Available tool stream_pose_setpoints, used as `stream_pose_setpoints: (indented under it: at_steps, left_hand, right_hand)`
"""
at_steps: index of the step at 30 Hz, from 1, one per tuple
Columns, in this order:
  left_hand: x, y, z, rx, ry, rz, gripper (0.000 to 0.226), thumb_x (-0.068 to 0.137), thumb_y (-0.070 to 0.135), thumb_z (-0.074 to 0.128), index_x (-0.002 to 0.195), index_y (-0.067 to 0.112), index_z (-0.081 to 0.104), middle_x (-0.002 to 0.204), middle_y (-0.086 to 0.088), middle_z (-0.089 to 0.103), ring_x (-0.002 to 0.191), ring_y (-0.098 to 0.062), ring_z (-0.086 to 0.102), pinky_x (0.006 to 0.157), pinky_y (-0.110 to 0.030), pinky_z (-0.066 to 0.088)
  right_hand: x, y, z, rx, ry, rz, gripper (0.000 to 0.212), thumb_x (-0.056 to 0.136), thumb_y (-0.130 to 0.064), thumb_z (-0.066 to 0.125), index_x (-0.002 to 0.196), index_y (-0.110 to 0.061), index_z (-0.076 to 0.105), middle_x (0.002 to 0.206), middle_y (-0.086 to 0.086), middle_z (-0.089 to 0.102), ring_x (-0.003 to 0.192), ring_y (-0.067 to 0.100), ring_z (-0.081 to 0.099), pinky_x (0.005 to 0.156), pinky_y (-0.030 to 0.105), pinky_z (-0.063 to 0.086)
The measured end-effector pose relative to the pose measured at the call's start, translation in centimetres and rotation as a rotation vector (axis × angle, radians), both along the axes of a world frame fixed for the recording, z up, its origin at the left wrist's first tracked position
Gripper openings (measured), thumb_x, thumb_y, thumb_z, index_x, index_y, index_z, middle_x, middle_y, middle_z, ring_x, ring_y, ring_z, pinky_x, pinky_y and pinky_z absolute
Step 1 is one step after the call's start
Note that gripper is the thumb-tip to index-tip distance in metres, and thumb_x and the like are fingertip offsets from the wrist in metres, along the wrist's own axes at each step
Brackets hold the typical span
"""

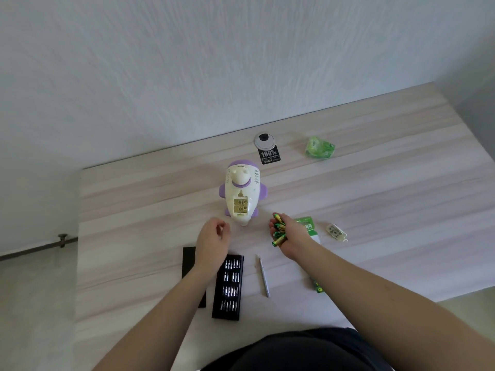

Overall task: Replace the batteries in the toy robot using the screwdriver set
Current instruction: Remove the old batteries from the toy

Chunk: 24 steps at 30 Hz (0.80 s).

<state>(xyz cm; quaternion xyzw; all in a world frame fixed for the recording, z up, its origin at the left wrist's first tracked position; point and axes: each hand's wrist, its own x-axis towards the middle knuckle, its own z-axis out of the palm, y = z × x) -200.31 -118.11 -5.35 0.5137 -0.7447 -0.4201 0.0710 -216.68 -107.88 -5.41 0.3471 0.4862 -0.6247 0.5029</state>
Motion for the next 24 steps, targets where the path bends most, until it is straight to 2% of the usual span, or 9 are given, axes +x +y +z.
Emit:
stream_pose_setpoints:
  at_steps: [1,3,6,9,12,14,17,20,24]
  left_hand:
    - [0.3,1.2,0.7,0.053,0.022,0.044,0.015,0.096,0.026,0.056,0.082,0.020,0.056,0.074,0.004,0.058,0.068,-0.013,0.052,0.059,-0.016,0.036]
    - [0.4,3.2,1.6,0.298,-0.017,-0.028,0.026,0.098,0.033,0.052,0.077,0.018,0.057,0.065,0.004,0.058,0.060,-0.014,0.051,0.059,-0.020,0.040]
    - [-0.8,5.8,2.1,0.675,0.021,-0.123,0.025,0.098,0.039,0.051,0.095,0.016,0.061,0.073,0.000,0.067,0.058,-0.012,0.057,0.057,-0.024,0.043]
    - [-2.3,7.5,1.8,0.726,0.165,0.021,0.026,0.100,0.033,0.049,0.108,0.009,0.056,0.083,-0.003,0.066,0.063,-0.014,0.059,0.054,-0.022,0.038]
    - [-3.4,7.9,1.4,0.722,0.224,0.205,0.023,0.101,0.029,0.049,0.102,0.007,0.056,0.078,-0.004,0.066,0.060,-0.012,0.057,0.056,-0.024,0.038]
    - [-3.7,7.8,1.1,0.696,0.230,0.245,0.020,0.101,0.027,0.050,0.098,0.008,0.056,0.071,-0.004,0.064,0.058,-0.011,0.055,0.055,-0.024,0.039]
    - [-4.1,7.6,0.8,0.711,0.243,0.273,0.020,0.100,0.026,0.051,0.094,0.008,0.057,0.076,-0.005,0.063,0.061,-0.012,0.054,0.058,-0.025,0.041]
    - [-4.6,7.9,0.3,0.774,0.277,0.309,0.020,0.101,0.024,0.051,0.096,0.006,0.059,0.081,-0.007,0.065,0.068,-0.015,0.060,0.067,-0.026,0.049]
    - [-5.5,8.6,0.2,0.906,0.348,0.434,0.018,0.101,0.017,0.050,0.096,0.005,0.062,0.093,-0.013,0.069,0.084,-0.020,0.065,0.088,-0.032,0.053]
  right_hand:
    - [0.1,-0.1,-0.1,-0.004,-0.004,-0.017,0.021,0.100,-0.017,0.048,0.089,-0.005,0.060,0.069,0.008,0.057,0.056,0.016,0.054,0.043,0.019,0.047]
    - [0.4,-0.3,0.0,-0.022,-0.014,-0.059,0.020,0.101,-0.018,0.048,0.092,-0.004,0.060,0.071,0.008,0.057,0.057,0.016,0.055,0.045,0.020,0.049]
    - [1.1,-0.9,0.6,-0.072,-0.016,-0.120,0.017,0.099,-0.014,0.051,0.092,-0.002,0.061,0.073,0.009,0.058,0.062,0.017,0.056,0.057,0.022,0.053]
    - [1.7,-1.3,1.2,-0.102,0.023,-0.104,0.015,0.097,-0.012,0.054,0.096,0.001,0.063,0.074,0.011,0.060,0.063,0.019,0.059,0.065,0.026,0.056]
    - [2.2,-1.1,1.6,-0.142,0.090,-0.044,0.019,0.098,-0.015,0.053,0.101,0.000,0.064,0.078,0.013,0.062,0.066,0.021,0.062,0.066,0.030,0.056]
    - [2.4,-0.6,1.6,-0.157,0.156,0.050,0.023,0.100,-0.019,0.049,0.106,-0.003,0.065,0.086,0.014,0.065,0.074,0.023,0.064,0.071,0.033,0.055]
    - [2.5,0.3,1.4,-0.109,0.272,0.211,0.026,0.102,-0.026,0.046,0.111,-0.012,0.065,0.097,0.009,0.071,0.090,0.021,0.068,0.074,0.035,0.055]
    - [2.6,0.9,1.2,-0.065,0.330,0.239,0.026,0.101,-0.027,0.046,0.111,-0.013,0.065,0.102,0.008,0.073,0.099,0.019,0.069,0.080,0.035,0.056]
    - [2.9,1.5,1.1,-0.031,0.396,0.191,0.023,0.101,-0.025,0.046,0.106,-0.014,0.065,0.101,0.006,0.072,0.097,0.014,0.070,0.075,0.029,0.055]
